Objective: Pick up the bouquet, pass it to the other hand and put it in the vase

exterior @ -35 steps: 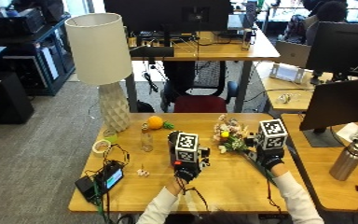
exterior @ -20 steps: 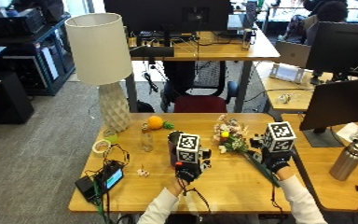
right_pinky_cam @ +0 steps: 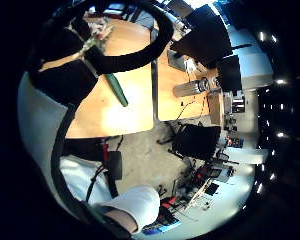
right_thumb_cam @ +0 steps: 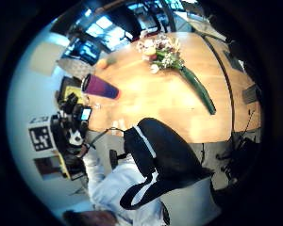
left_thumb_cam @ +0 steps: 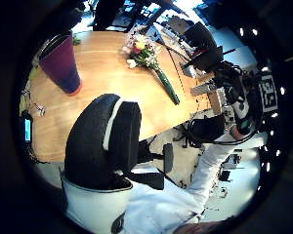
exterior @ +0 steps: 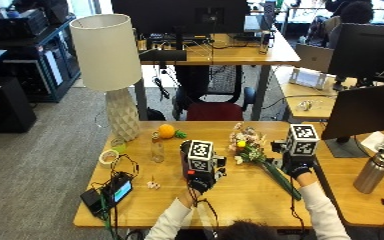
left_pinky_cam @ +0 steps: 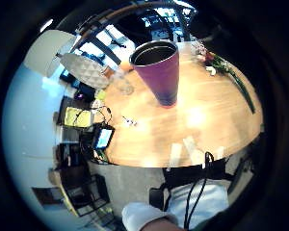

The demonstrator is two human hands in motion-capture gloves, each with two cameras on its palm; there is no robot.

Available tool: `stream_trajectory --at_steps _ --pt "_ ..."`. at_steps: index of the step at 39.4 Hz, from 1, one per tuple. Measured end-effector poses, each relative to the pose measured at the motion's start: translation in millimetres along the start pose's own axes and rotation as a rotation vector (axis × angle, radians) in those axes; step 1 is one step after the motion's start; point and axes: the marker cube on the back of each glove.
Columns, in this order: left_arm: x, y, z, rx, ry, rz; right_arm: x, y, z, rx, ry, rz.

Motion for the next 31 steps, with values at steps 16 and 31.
stream_trajectory --at_steps 16,31 --pt "0 17 -5 0.010 0.000 0.035 78 -64 26 0.001 -0.017 0.334" --pt "1 16 11 -0.037 0.047 0.056 124 -102 166 -0.162 -0.201 0.476"
